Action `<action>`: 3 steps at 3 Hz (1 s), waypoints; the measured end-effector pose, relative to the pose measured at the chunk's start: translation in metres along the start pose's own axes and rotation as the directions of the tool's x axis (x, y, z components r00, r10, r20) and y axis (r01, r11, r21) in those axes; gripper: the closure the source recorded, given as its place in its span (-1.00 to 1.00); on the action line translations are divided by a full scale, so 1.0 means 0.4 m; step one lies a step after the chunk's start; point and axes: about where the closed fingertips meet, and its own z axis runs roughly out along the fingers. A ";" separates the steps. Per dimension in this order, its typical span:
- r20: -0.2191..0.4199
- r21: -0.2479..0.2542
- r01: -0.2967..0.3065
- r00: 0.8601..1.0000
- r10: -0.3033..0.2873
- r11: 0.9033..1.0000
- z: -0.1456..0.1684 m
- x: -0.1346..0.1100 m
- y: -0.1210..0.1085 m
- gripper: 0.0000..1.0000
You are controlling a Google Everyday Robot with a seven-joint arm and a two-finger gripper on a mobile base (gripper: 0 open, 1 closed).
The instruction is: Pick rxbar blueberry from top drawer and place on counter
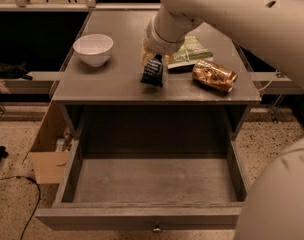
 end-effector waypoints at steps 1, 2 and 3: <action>0.000 0.000 0.000 1.000 0.000 1.000 0.000 0.000 0.000 1.00; 0.000 0.000 0.000 1.000 0.000 1.000 0.000 0.000 0.000 0.61; 0.000 0.000 0.000 1.000 0.000 1.000 0.000 0.000 0.000 0.14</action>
Offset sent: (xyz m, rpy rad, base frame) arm 0.0000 0.0000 0.0000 0.0000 0.0000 0.0000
